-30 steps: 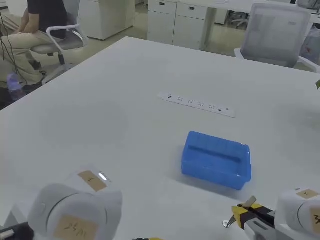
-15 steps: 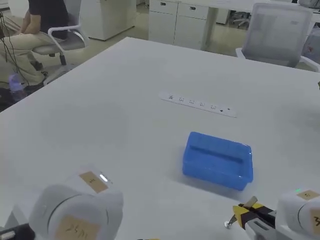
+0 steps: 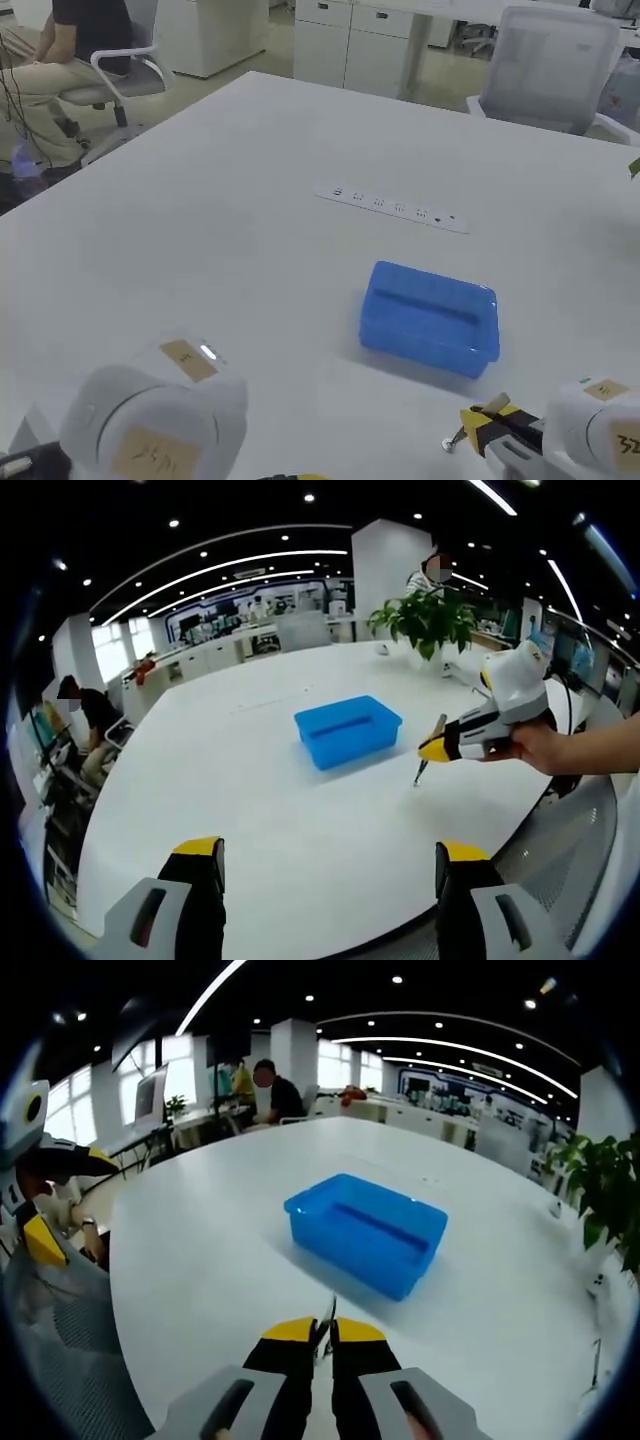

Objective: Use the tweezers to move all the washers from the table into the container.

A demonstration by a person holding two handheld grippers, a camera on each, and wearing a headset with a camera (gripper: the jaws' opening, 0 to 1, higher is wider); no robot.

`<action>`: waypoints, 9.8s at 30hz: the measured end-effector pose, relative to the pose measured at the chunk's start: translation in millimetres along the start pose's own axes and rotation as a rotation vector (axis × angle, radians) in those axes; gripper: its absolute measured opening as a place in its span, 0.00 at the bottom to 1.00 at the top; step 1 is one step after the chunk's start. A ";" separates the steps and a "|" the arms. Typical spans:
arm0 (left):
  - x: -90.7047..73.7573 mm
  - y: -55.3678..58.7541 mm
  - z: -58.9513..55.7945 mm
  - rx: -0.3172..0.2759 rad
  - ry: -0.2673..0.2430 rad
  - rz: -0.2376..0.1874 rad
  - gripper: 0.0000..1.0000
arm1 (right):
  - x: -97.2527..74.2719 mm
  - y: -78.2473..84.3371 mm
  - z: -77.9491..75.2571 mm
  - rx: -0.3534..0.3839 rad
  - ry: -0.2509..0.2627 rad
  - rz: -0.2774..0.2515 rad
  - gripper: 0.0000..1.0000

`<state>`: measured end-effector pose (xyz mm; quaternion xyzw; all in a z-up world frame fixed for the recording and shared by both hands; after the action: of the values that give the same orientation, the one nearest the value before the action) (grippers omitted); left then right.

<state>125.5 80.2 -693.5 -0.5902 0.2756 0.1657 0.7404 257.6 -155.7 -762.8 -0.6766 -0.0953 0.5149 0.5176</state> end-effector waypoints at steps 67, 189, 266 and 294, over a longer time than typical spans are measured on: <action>-2.9 -3.9 6.5 -0.034 0.004 -0.038 0.93 | -13.2 -98.5 -26.5 -0.059 0.005 -0.161 0.01; 63.0 -107.2 -44.6 0.489 0.885 -0.168 0.00 | -27.8 -59.8 46.2 -0.422 -0.467 0.136 0.02; 120.0 -23.8 -22.7 0.227 0.436 0.155 0.53 | -127.9 5.9 49.0 0.181 0.074 -0.113 0.57; 4.5 -6.3 40.8 -0.200 0.028 -0.053 0.99 | -116.8 8.6 34.9 0.224 0.115 -0.098 0.88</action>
<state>141.3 117.7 -685.1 -0.6705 0.2526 0.1644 0.6780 173.7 -215.9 -697.6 -0.6374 -0.0402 0.4568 0.6192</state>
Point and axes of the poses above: the centre of the closed fingertips' face, and the gripper's own axes: x roughly forward along the fingers, z roughly to its left, y roughly out of its underside, the point moved 10 cm from there along -x, roughly backward along the fingers, and after that the axes turned 8 degrees about -y, right-handed, at the moved point
